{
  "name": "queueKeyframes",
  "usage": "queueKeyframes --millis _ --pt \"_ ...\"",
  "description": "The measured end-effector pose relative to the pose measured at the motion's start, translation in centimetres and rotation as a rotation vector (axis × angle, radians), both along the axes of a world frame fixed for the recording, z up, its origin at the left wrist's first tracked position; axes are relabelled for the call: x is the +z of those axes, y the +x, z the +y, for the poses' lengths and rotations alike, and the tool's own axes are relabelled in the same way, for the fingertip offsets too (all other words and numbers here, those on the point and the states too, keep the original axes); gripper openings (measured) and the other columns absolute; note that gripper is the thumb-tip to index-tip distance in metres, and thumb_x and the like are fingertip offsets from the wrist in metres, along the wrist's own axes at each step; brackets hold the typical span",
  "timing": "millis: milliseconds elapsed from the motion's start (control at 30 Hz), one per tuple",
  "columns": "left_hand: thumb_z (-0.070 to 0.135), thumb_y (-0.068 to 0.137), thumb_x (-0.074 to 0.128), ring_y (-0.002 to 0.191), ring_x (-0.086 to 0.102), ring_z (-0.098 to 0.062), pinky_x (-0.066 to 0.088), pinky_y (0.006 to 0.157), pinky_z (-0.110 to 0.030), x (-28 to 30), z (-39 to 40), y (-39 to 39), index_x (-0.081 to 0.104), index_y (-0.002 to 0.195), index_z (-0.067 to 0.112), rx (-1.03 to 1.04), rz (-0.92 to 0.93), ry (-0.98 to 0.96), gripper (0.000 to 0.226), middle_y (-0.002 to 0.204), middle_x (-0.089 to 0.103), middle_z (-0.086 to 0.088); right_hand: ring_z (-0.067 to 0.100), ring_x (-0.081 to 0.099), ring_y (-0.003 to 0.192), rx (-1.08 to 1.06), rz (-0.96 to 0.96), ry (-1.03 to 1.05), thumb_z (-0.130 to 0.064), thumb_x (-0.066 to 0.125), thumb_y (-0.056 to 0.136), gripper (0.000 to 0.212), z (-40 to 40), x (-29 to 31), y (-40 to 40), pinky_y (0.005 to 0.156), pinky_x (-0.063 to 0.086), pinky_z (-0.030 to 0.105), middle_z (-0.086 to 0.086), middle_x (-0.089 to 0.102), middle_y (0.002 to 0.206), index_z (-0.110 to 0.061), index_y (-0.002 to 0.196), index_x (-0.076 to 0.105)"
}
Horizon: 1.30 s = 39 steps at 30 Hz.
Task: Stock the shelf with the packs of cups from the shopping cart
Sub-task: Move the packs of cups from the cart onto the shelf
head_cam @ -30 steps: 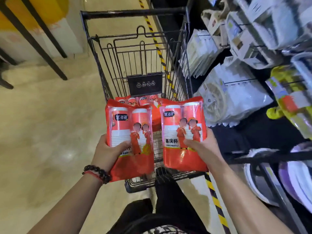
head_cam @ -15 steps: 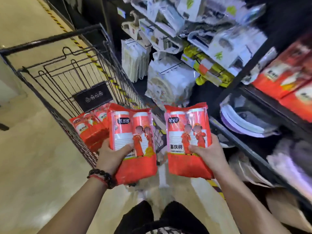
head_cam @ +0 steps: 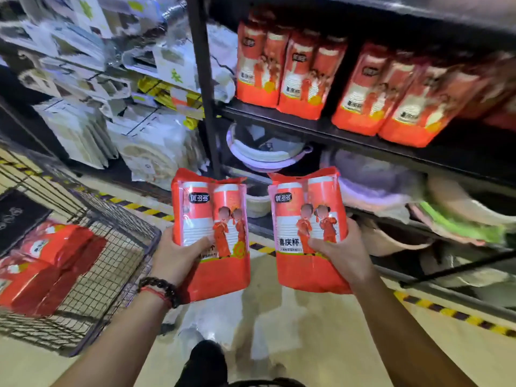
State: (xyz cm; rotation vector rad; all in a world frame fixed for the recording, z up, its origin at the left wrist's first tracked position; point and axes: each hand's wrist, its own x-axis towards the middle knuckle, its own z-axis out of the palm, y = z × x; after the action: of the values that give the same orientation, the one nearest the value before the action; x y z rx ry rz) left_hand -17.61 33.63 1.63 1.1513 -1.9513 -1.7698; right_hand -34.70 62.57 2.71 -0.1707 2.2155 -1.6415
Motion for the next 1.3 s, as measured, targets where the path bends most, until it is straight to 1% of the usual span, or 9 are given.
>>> queueKeyframes --millis 267,433,533,700,800,933,1100,1200,1300 --pt "0.033 0.062 0.092 0.072 0.072 -0.003 0.054 0.059 -0.019 0.2 14.2 -8.5 0.063 0.09 0.032 -0.218 0.02 -0.006 0.04 0.079 0.075 0.014 -0.005 0.069 0.079 -0.391 0.007 0.106 -0.043 0.09 0.042 0.079 18.4 0.7 0.1 0.069 0.051 0.022 -0.013 0.073 0.093 -0.033 0.113 0.056" --pt "0.05 0.049 0.088 0.086 0.073 -0.013 0.058 0.074 -0.035 0.7 20.5 -13.4 0.059 0.1 0.033 -0.361 0.017 0.014 0.062 0.1 0.073 0.007 0.011 0.074 0.089 -0.576 -0.043 0.125 -0.046 0.088 0.042 0.08 26.1 0.5 -0.1 0.081 0.06 0.039 -0.01 0.075 0.1 -0.03 0.115 0.061" --pt "0.039 0.056 0.091 0.089 0.074 -0.017 0.059 0.08 -0.04 0.7 23.1 -16.8 0.063 0.11 0.027 -0.453 0.028 0.028 0.062 0.101 0.076 0.003 0.013 0.073 0.09 -0.644 -0.032 0.156 -0.046 0.086 0.042 0.079 29.1 0.5 -1.3 0.083 0.06 0.043 -0.01 0.075 0.1 -0.03 0.115 0.061" --pt "0.017 0.071 0.088 0.067 0.069 0.005 0.052 0.055 -0.013 -0.1 27.4 -24.4 0.064 0.097 0.022 -0.514 0.069 0.001 0.036 0.082 0.076 0.011 0.013 0.072 0.092 -0.734 -0.002 0.174 -0.052 0.087 0.04 0.082 33.0 0.9 -5.2 0.083 0.059 0.041 -0.011 0.073 0.102 -0.034 0.114 0.058" --pt "0.011 0.073 0.086 0.063 0.069 0.005 0.048 0.049 -0.008 0.2 30.1 -28.9 0.067 0.101 0.017 -0.56 0.082 0.037 0.035 0.077 0.076 0.012 0.011 0.071 0.092 -0.775 0.019 0.186 -0.054 0.087 0.04 0.083 35.1 1.8 -8.1 0.08 0.06 0.04 -0.012 0.072 0.103 -0.036 0.115 0.056" --pt "0.027 0.064 0.091 0.076 0.073 -0.007 0.054 0.058 -0.018 1.5 32.9 -34.2 0.066 0.1 0.024 -0.64 0.084 0.044 0.044 0.082 0.076 0.013 0.001 0.071 0.082 -0.814 0.066 0.171 -0.052 0.089 0.041 0.081 37.5 3.4 -11.9 0.066 0.054 0.022 -0.018 0.073 0.096 -0.036 0.114 0.057" --pt "0.03 0.063 0.092 0.084 0.071 -0.005 0.051 0.055 -0.013 2.9 36.0 -39.0 0.061 0.108 0.027 -0.645 0.113 0.069 0.055 0.094 0.073 0.009 0.001 0.072 0.081 -0.829 0.086 0.141 -0.042 0.089 0.046 0.072 40.4 4.5 -15.3 0.066 0.056 0.026 -0.02 0.074 0.097 -0.035 0.111 0.058" --pt "0.051 0.043 0.09 0.086 0.072 -0.006 0.053 0.063 -0.022 3.7 37.7 -41.1 0.058 0.105 0.031 -0.634 0.126 0.104 0.073 0.098 0.072 0.009 0.0 0.072 0.08 -0.838 0.105 0.116 -0.046 0.087 0.043 0.072 41.9 4.7 -17.3 0.063 0.055 0.021 -0.02 0.073 0.094 -0.036 0.107 0.056" --pt "0.052 0.041 0.088 0.087 0.073 -0.01 0.056 0.069 -0.03 4.1 39.7 -43.0 0.06 0.106 0.031 -0.623 0.145 0.141 0.074 0.099 0.075 0.006 0.003 0.072 0.083 -0.795 0.115 0.103 -0.05 0.085 0.043 0.077 43.7 5.0 -19.7 0.062 0.056 0.018 -0.018 0.073 0.096 -0.035 0.112 0.056"
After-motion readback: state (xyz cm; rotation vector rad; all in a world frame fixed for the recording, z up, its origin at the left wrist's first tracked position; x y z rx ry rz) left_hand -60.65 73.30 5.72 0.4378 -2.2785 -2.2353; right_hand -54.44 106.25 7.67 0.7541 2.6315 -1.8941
